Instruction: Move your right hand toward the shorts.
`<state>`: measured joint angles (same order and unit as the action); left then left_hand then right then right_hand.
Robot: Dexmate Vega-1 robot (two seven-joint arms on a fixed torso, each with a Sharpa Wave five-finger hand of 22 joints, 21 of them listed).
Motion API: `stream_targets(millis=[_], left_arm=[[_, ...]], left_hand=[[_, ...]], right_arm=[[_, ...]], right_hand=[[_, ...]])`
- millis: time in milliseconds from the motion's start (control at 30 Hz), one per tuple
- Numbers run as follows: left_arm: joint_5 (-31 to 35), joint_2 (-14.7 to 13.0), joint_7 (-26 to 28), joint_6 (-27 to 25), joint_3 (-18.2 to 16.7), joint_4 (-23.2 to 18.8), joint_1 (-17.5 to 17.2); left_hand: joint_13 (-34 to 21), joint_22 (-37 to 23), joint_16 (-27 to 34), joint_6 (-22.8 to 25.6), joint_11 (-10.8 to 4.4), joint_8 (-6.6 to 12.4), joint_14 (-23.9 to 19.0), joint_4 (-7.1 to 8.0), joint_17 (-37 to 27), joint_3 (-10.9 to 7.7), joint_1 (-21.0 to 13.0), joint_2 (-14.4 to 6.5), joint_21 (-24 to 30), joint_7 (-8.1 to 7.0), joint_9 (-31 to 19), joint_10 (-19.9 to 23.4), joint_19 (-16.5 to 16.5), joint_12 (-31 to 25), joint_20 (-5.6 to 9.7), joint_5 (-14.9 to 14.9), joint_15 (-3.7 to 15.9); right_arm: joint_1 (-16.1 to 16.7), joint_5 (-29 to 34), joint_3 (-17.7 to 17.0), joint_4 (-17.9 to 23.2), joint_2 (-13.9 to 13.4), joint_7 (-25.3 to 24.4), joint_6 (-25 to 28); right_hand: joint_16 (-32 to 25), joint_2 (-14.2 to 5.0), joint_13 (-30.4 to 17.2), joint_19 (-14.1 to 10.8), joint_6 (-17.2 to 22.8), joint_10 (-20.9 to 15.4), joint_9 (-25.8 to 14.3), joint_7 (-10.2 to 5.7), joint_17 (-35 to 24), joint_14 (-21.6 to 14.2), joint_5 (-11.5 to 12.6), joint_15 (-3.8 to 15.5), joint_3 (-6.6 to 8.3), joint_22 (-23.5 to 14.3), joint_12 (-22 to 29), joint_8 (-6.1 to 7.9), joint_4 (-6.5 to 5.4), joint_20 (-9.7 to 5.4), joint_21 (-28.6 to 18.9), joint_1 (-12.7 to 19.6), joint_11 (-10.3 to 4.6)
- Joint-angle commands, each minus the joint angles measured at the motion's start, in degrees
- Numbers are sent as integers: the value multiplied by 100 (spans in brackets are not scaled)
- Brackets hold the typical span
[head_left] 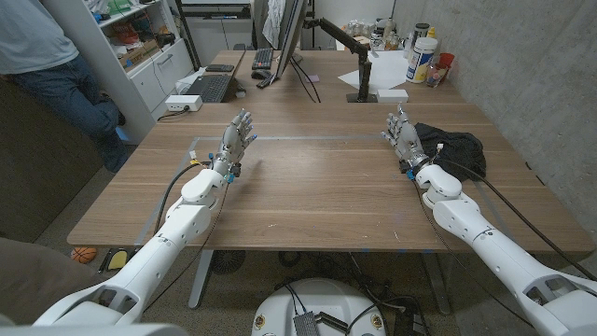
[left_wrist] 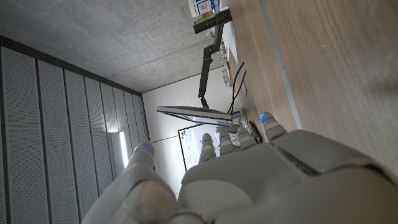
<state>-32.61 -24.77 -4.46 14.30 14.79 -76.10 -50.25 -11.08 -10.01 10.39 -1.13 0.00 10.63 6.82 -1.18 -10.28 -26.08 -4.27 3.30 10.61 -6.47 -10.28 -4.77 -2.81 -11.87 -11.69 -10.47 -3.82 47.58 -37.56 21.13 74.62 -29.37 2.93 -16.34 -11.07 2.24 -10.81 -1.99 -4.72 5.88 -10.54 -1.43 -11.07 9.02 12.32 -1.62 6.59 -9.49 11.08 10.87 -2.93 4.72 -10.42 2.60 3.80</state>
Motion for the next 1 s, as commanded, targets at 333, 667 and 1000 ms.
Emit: stream_targets(millis=[333, 667, 1000], left_arm=[[283, 163, -212, -103, -248, -77, -100], [313, 166, -216, -104, -286, -136, -128], [329, 173, -222, -103, -282, -173, -149]], left_hand=[[-16, -23, 19, 13, -7, 28, 71, -32, -27, -38, -72, -19, 37, -51, -7, -36, -16, -35, -39, -30, 28], [-16, -23, 19, 22, -6, 29, 82, -42, -27, -37, -76, -23, 38, -50, -7, -42, -21, -33, -39, -29, 20], [-16, -24, 21, 23, 3, 27, 91, -53, -27, -36, -80, -27, 39, -54, -7, -39, -25, -35, -40, -28, 18]], right_arm=[[47, 294, 8, 225, -204, -179, -4], [15, 915, 97, 392, -487, -505, -12], [16, 1448, 127, 592, -753, -861, 84]], right_hand=[[1, 9, -13, 35, -70, 83, -28, -21, -5, 108, 31, 27, 23, -18, 13, 20, -3, 8, -20, 25, -15], [26, 4, -12, 86, -107, 147, -27, -36, -4, 195, 32, 46, 15, -17, -7, 7, 3, -7, -7, 35, -35], [44, -1, -11, 165, -116, 206, -26, -40, -2, 273, 34, 71, 9, -17, -21, 7, 12, -30, 15, 48, -83]])
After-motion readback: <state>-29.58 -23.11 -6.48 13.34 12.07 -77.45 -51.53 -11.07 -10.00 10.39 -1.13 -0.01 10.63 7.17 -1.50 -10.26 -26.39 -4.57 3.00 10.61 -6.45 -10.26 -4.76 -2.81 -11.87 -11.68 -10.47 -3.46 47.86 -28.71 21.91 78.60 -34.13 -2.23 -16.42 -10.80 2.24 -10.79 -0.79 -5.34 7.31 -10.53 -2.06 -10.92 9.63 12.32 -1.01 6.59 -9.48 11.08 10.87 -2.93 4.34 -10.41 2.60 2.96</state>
